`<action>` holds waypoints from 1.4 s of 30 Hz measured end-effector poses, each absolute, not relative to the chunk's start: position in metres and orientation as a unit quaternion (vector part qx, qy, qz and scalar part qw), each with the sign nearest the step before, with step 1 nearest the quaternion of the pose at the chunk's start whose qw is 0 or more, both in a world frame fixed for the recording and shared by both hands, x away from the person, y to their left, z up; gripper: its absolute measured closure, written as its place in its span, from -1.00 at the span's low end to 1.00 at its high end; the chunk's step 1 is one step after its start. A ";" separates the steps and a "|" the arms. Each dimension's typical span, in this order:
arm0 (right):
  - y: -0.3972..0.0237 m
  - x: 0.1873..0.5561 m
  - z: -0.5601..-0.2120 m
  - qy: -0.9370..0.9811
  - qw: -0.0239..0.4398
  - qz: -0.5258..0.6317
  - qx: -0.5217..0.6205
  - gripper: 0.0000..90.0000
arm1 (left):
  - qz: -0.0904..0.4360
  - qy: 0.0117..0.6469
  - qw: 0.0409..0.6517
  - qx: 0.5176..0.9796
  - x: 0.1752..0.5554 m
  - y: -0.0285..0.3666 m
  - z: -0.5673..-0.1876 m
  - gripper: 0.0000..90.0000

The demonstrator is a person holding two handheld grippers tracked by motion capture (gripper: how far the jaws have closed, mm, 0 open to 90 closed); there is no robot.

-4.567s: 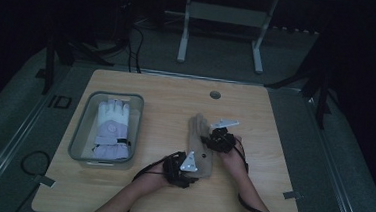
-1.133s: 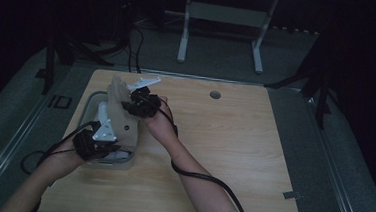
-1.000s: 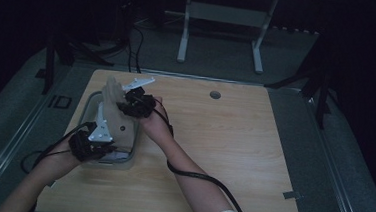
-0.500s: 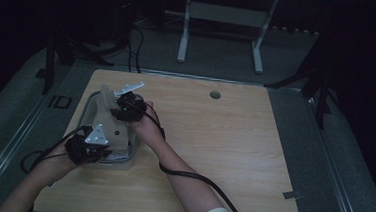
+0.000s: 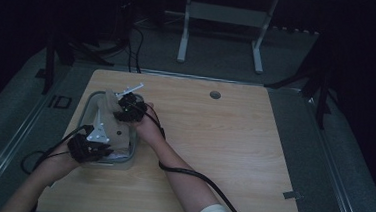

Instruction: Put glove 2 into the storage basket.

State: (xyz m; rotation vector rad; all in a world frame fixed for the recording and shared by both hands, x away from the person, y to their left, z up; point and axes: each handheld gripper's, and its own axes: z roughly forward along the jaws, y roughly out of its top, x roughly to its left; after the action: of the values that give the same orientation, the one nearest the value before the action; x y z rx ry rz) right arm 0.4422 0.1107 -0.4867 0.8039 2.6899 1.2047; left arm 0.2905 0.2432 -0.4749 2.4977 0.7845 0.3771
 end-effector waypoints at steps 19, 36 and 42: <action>0.083 0.448 -0.454 0.876 0.067 0.391 0.274 -0.41 | 0.146 0.343 0.298 0.879 0.293 0.254 -0.461 -0.29; 0.016 0.416 -0.453 0.872 0.072 0.421 0.239 -0.66 | 0.142 0.364 0.395 0.831 0.291 0.204 -0.451 -0.68; -0.008 0.407 -0.458 0.874 0.079 0.417 0.236 -0.66 | 0.130 0.344 0.402 0.839 0.291 0.178 -0.455 -0.68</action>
State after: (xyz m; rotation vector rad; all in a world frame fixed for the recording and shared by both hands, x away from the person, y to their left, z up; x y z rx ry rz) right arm 0.4069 -0.0083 -0.4580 0.7053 2.6170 1.2486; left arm 0.2909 0.1777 -0.4552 2.1201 0.8685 0.3291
